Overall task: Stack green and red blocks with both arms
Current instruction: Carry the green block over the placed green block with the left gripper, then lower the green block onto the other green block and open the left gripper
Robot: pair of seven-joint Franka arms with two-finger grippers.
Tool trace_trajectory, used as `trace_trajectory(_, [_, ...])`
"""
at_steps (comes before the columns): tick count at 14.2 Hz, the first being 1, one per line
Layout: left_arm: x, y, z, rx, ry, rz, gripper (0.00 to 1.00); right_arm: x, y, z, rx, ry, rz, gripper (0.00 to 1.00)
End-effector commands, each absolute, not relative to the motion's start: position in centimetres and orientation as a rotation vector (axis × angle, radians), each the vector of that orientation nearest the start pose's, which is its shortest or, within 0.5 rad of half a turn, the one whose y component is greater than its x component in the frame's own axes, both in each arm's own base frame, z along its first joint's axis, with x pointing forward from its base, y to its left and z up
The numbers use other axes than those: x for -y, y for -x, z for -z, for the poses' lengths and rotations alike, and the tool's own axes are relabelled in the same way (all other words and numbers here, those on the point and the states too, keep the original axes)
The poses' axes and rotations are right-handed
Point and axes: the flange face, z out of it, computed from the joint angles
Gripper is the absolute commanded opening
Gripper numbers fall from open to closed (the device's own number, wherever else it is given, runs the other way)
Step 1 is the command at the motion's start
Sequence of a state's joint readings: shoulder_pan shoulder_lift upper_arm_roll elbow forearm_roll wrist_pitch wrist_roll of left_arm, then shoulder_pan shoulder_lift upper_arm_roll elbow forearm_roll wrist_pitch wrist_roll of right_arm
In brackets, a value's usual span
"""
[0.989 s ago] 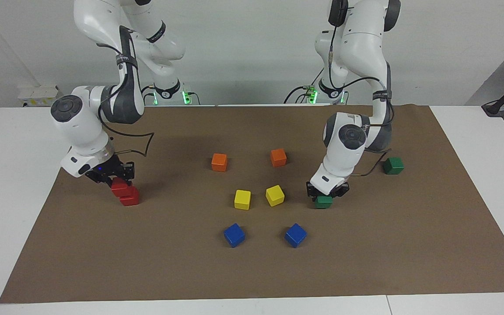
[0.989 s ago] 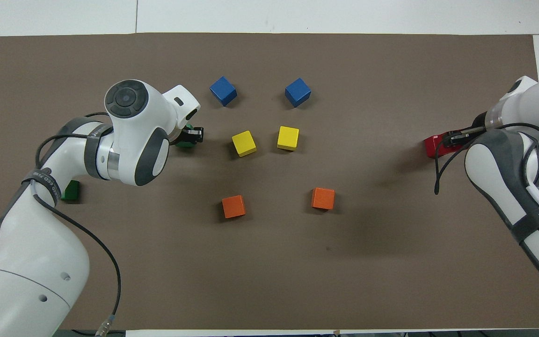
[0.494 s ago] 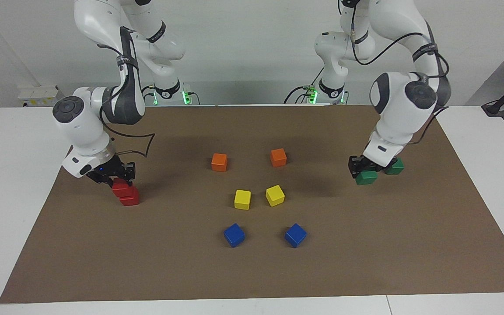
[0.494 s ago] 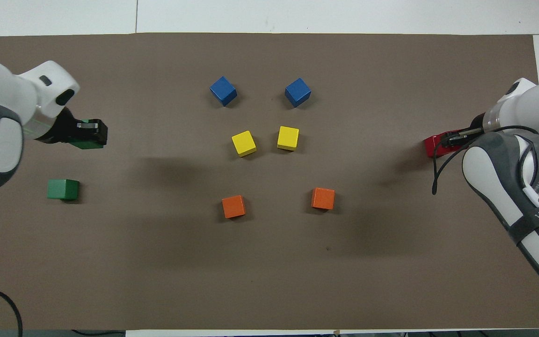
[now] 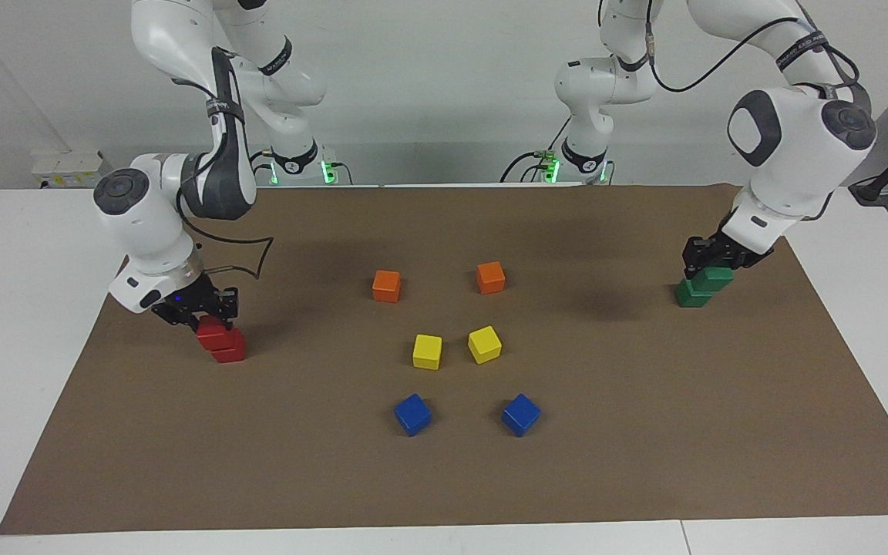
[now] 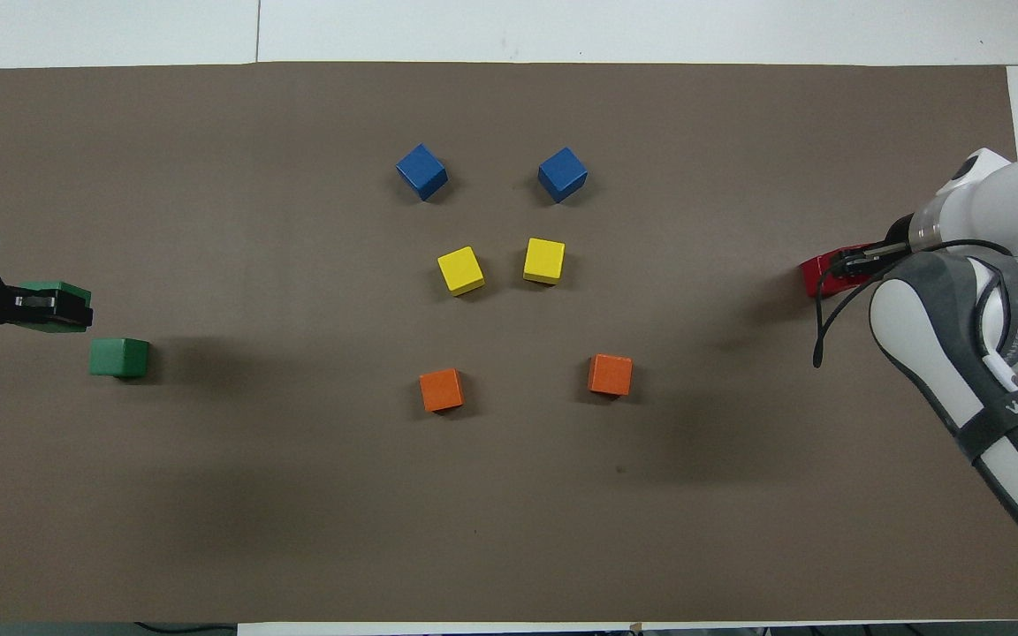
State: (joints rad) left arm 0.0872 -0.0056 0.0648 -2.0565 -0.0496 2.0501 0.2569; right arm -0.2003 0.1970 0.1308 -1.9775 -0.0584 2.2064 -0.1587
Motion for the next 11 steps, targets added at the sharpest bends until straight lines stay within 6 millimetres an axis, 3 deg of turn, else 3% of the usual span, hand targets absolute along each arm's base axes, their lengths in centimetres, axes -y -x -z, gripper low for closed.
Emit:
trace_trajectory(1, [-7.8,-51.3,-41.4,-0.124,3.189,0.082,0.00,4.3,-59.3,-37.1,0.161,3.152,0.069,0.00])
trace_trajectory(4, [-8.7,-50.5,-38.9,-0.071,3.184,0.095,0.00,3.3,-59.3,-37.0,0.185,3.150,0.069,0.00])
trace_trajectory(11, [-9.4,-49.8,-36.8,0.077,3.177,0.128,0.00,3.4,-59.5,-36.6,0.185,3.149,0.077,0.00])
